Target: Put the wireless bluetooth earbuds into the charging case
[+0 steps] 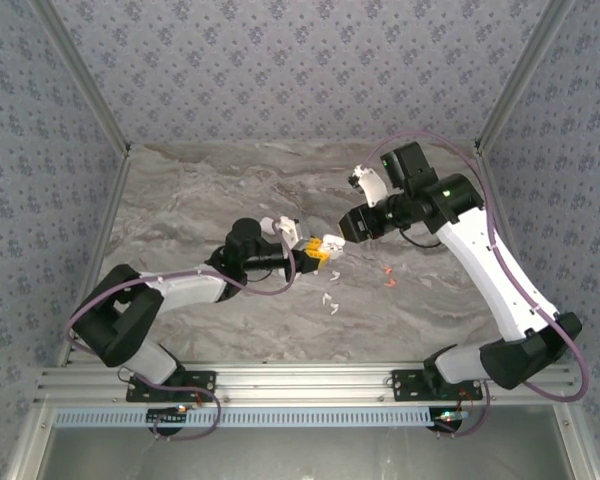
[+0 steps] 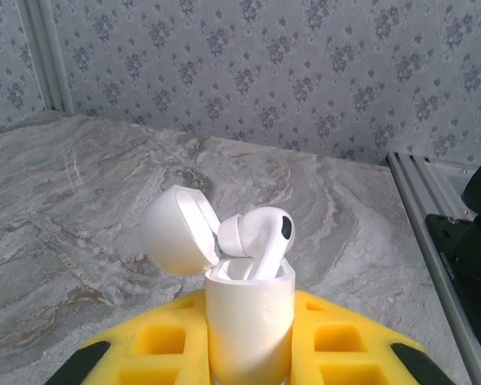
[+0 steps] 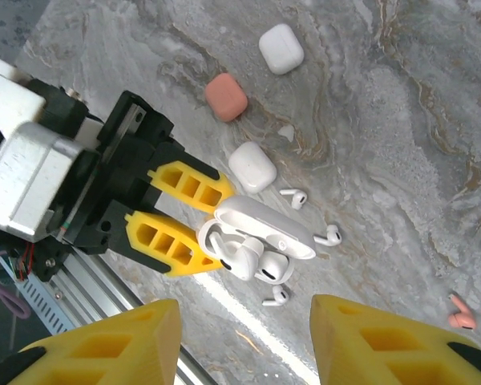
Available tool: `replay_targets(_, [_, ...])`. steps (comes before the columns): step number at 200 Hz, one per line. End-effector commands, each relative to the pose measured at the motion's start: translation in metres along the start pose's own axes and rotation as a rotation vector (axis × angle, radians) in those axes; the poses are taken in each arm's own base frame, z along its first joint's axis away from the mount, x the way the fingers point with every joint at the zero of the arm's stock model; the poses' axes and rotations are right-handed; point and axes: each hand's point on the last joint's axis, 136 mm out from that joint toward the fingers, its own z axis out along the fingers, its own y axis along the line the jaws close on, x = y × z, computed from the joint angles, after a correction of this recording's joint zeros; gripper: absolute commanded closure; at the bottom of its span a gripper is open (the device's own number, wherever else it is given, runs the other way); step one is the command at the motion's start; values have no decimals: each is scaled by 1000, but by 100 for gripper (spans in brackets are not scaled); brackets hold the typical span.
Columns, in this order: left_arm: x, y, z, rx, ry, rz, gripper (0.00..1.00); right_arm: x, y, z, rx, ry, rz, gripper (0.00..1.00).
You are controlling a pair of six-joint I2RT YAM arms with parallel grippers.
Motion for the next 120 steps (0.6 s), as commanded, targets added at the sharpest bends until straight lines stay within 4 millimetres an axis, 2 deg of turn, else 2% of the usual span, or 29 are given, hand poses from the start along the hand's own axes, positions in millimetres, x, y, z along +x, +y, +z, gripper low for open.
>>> replay_targets(1, [-19,-4,0,28,-96,-5,100,4,-5,0,-6,-20,40,52])
replay_targets(25, [-25,-2,0,25,-125,-12,100,5,-7,0,-34,-51,64,49])
replay_targets(72, [-37,-2,-2,25,-165,-13,100,22,-14,9,-31,-6,90,39])
replay_targets(95, [-42,-2,-3,27,-181,-13,100,16,-13,7,-42,-34,109,32])
replay_targets(120, [-49,-1,-7,18,-215,-12,100,4,-12,-7,-84,-111,148,25])
